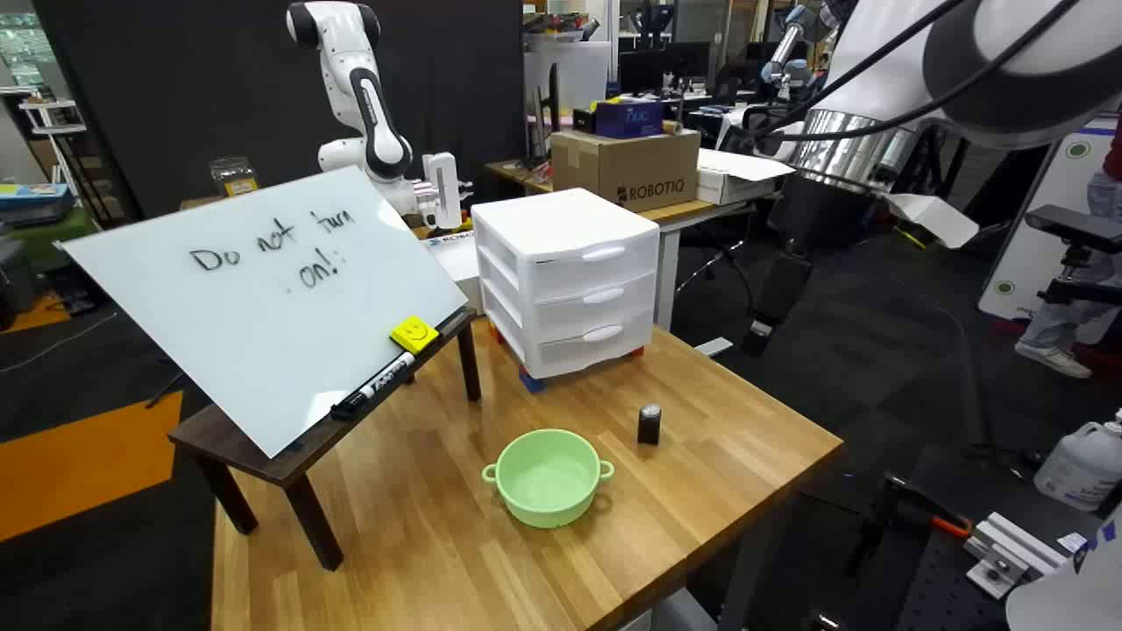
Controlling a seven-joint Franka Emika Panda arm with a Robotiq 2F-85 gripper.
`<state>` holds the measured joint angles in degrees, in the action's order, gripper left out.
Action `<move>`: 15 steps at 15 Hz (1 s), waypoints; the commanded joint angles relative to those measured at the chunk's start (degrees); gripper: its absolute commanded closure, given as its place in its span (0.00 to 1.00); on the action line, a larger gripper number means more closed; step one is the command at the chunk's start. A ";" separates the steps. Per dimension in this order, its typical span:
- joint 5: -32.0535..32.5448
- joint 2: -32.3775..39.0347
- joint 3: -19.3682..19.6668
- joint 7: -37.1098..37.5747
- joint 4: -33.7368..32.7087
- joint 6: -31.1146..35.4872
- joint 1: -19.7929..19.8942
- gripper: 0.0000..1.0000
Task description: Put the black shaker in the green bowl
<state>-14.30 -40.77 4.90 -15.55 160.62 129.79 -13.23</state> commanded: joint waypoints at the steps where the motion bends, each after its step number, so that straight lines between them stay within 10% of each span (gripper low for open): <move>1: -0.33 0.06 -0.42 -0.23 -0.09 -0.19 0.42 0.00; 15: 4.12 2.60 -2.19 2.62 -2.27 0.66 3.15 0.00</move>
<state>-11.94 -40.00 4.44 -14.24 159.64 129.88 -12.09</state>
